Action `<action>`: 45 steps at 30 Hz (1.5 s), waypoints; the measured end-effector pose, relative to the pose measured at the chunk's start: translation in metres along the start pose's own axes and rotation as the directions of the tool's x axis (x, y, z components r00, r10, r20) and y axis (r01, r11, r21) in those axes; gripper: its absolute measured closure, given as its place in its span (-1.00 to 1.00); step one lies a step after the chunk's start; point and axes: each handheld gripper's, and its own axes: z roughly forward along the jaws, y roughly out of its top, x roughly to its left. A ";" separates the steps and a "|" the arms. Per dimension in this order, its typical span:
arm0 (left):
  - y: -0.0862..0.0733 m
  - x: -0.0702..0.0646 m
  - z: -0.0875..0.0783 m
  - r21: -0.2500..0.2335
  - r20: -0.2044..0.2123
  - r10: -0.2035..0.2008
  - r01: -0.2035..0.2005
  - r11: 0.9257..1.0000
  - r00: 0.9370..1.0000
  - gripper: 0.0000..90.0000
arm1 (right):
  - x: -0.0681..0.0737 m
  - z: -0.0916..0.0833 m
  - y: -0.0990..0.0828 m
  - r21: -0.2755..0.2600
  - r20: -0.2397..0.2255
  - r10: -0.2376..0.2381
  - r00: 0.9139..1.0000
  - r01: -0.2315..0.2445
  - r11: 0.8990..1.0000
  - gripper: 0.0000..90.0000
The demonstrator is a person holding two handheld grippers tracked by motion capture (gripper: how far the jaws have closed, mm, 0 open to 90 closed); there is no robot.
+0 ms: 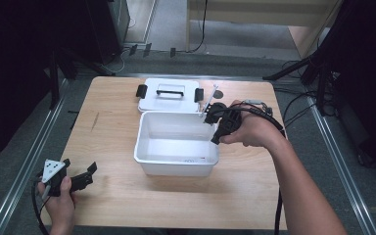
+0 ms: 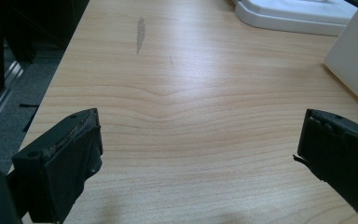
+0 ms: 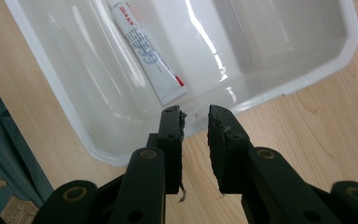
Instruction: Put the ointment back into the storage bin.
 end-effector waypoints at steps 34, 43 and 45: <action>0.000 0.000 0.000 0.002 -0.001 0.003 -0.003 1.000 1.000 -1.00 | -0.026 0.031 -0.071 -0.015 -0.004 0.150 0.989 -0.150 0.989 0.53; 0.000 0.000 0.000 0.002 -0.004 0.005 -0.005 1.000 1.000 -1.00 | -0.031 0.051 -0.099 -0.126 0.050 0.243 0.969 -0.235 0.964 0.12; 0.000 -0.001 0.000 0.001 -0.004 0.003 -0.003 1.000 1.000 -1.00 | -0.032 0.054 -0.105 -0.161 0.055 0.265 0.963 -0.253 0.954 0.07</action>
